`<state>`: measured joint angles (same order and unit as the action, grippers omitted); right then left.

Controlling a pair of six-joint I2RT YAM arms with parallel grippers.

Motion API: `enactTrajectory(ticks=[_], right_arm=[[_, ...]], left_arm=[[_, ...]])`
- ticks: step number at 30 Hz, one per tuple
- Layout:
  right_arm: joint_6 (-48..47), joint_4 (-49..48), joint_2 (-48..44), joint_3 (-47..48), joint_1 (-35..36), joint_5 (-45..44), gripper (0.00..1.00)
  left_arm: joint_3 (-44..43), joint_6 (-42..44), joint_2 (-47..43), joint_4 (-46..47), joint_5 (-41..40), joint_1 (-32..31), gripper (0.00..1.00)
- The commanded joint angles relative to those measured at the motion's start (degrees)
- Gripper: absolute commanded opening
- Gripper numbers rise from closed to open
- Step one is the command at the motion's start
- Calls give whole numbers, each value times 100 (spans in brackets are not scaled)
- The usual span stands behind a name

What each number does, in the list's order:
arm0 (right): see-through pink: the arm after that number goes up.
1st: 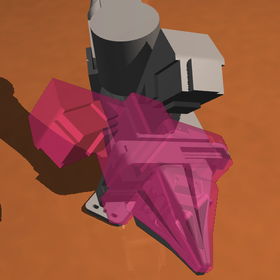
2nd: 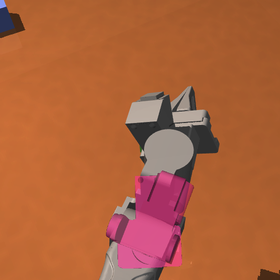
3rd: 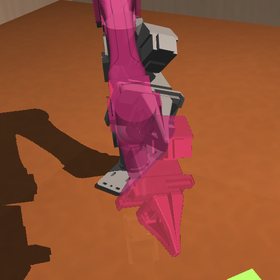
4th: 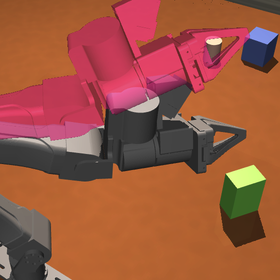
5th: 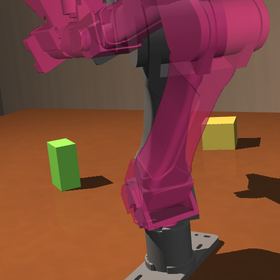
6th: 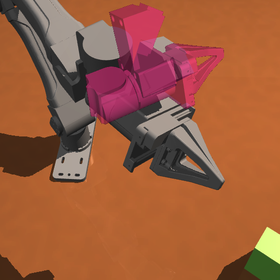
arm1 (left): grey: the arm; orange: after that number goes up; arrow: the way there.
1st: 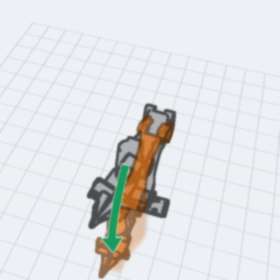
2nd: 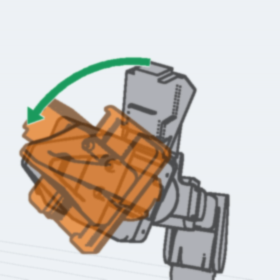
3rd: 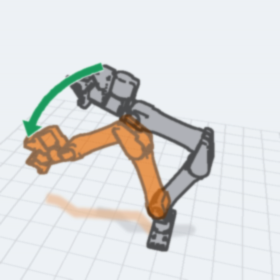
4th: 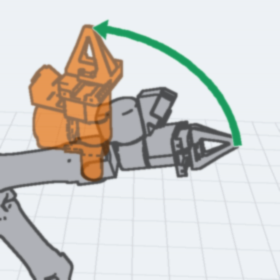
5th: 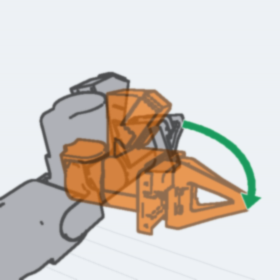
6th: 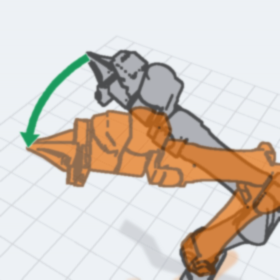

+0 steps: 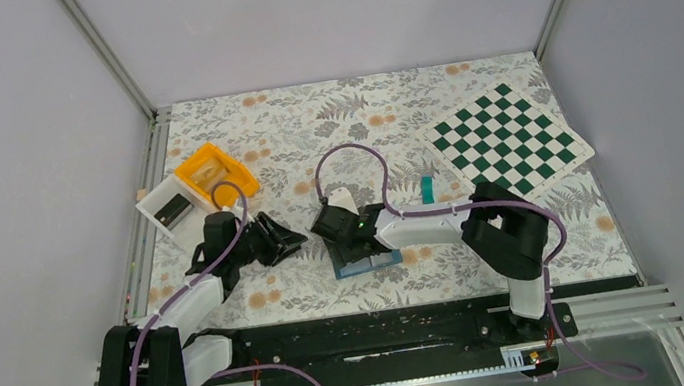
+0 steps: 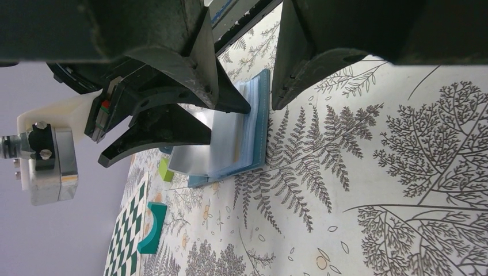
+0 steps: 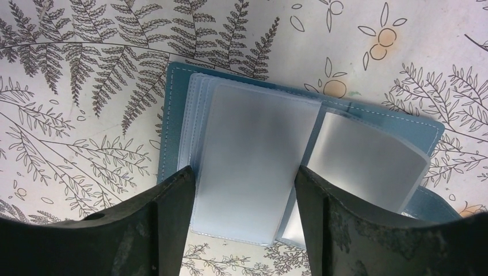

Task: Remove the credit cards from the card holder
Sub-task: Remove the credit card from the card holder.

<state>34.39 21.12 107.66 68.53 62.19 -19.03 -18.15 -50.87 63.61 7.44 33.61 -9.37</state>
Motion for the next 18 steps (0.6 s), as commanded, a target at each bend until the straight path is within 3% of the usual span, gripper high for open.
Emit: enactTrajectory(ticks=[1,18], right_arm=[[105,-24,-229,-172,43,-157,69],[437,-1488,-1233,-1297,-66,266,66]], left_arm=[[-2,162,125,386,307,-2,40],[-356,-121,1372,1079,400,-1215,37]])
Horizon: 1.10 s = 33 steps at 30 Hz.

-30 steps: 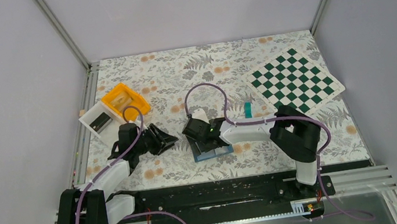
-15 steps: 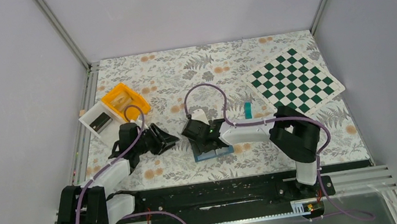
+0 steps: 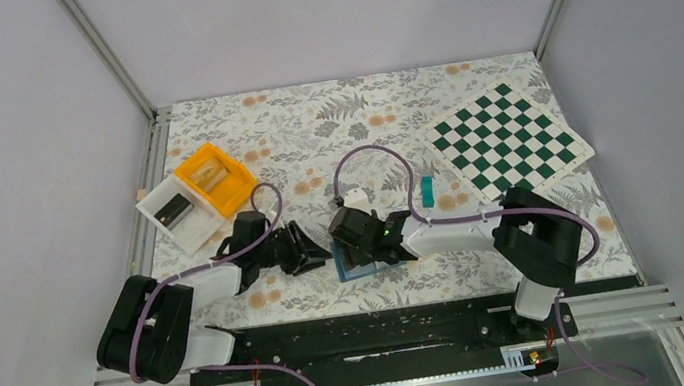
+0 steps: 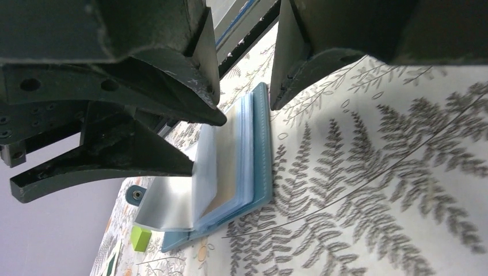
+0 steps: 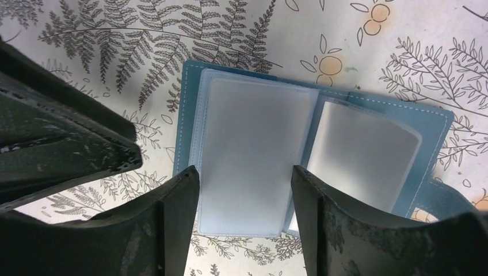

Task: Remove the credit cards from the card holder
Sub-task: Remove the credit card from the card holder.

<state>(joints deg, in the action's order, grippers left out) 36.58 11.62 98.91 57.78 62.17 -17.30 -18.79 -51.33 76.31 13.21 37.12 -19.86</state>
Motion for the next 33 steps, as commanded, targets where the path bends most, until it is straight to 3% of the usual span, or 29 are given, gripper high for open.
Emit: enactTrajectory(ticks=[1,11,23,33], right_arm=[[268,-602,-387,-293,-120,166,65],[716,-1990,-891,-1347,-613,917,63],[1097,-2761,-1170,-2009,-908,1257,57],[1367,-3293,-1374,-2442,-1056,1465,55]], left_arm=[[-311,-84,137,519,29,-200,37],[-469,-295,494,915,5,-558,31],[-643,-471,491,1138,-152,-932,26],[-920,-547,1068,1304,-331,-1040,11]])
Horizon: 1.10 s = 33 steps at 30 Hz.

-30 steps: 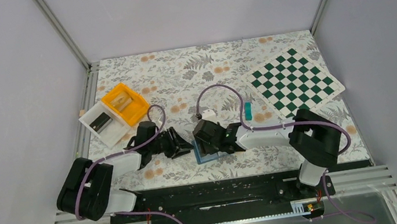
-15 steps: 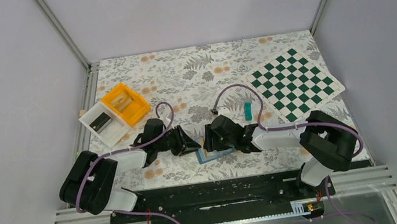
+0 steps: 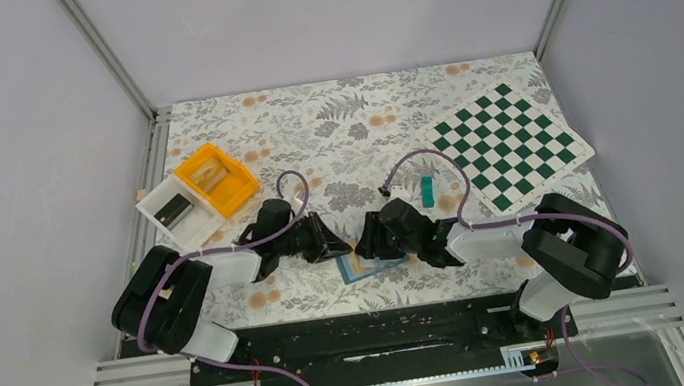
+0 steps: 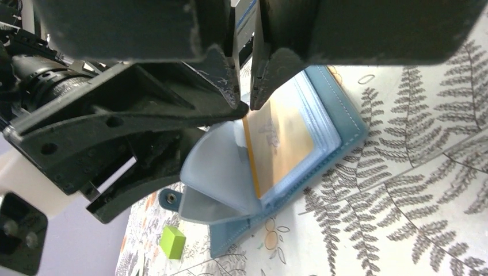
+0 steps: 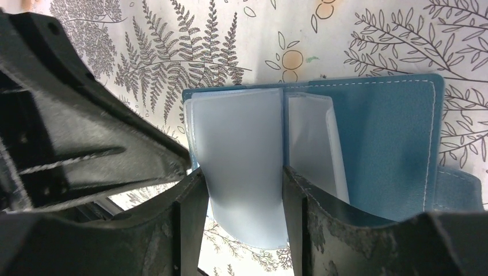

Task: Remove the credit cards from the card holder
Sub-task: Remove the credit card from the card holder.

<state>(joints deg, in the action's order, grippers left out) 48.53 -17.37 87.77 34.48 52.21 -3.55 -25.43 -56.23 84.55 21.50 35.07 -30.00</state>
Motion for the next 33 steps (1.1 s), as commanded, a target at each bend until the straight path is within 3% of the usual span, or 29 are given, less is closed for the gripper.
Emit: enactTrajectory(ticks=[1,13,21,26,33], right_arm=[[176,-407,-314,-149,-65,87,56],[163,-231,-740,-173,-79,61,65],[-197,589,-1675,-150,-79,-427,66],[-622,991,-1875,101,-76,-57,59],[-477,704,-1701,-65,-75,335,43]], left_arm=[[-293,-56,314,492,-116,-49,11],[-789,-47,817,503,138,-399,9],[-1032,-276,1152,929,163,-856,10],[-1290,-330,1465,1055,104,-958,10],[-1478,14,1398,367,-156,-955,10]])
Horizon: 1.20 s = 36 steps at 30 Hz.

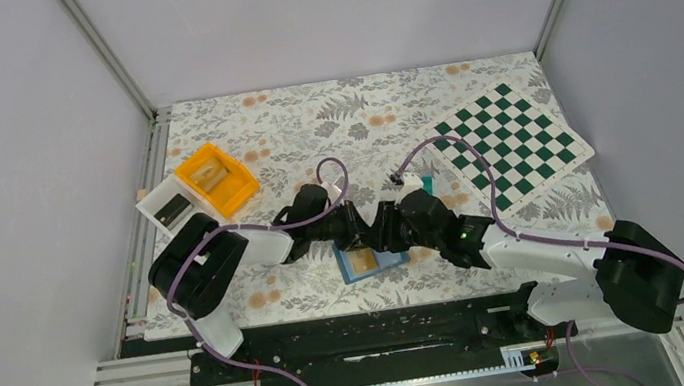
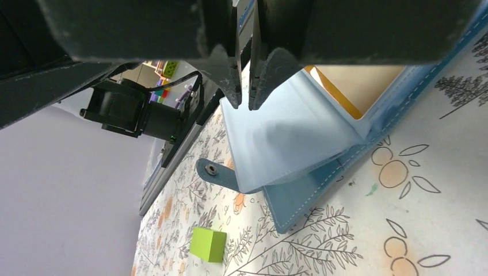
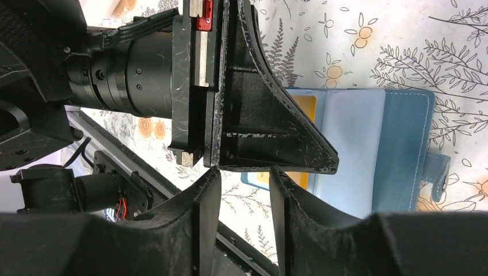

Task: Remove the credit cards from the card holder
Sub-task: Remove the credit card from the card holder.

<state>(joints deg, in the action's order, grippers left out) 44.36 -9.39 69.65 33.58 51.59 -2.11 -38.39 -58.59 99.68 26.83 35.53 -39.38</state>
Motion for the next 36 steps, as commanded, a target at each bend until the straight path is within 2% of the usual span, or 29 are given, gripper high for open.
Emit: enactTrajectory(ticks=[1,5,15,23,36], right_arm=[[-67,-101,168,23,-17,320,42],[-61,-254,450,22,-24,500,42],[37,-644,1134,-173,-308,917,43],[-54,-974,1538,-102,-740,1627,43],[24,-1537,2173,-212,-983,2091,41]], left_arm=[[-202,342,-219,-362,-313,-10,10],[-428,793,-560,-1374,-861,28,11],[-118,908,-1381,-1833,-1046,422,14],[561,792,-1494,-1464,-960,422,11],[860,954,-1382,-1505,-1171,418,9]])
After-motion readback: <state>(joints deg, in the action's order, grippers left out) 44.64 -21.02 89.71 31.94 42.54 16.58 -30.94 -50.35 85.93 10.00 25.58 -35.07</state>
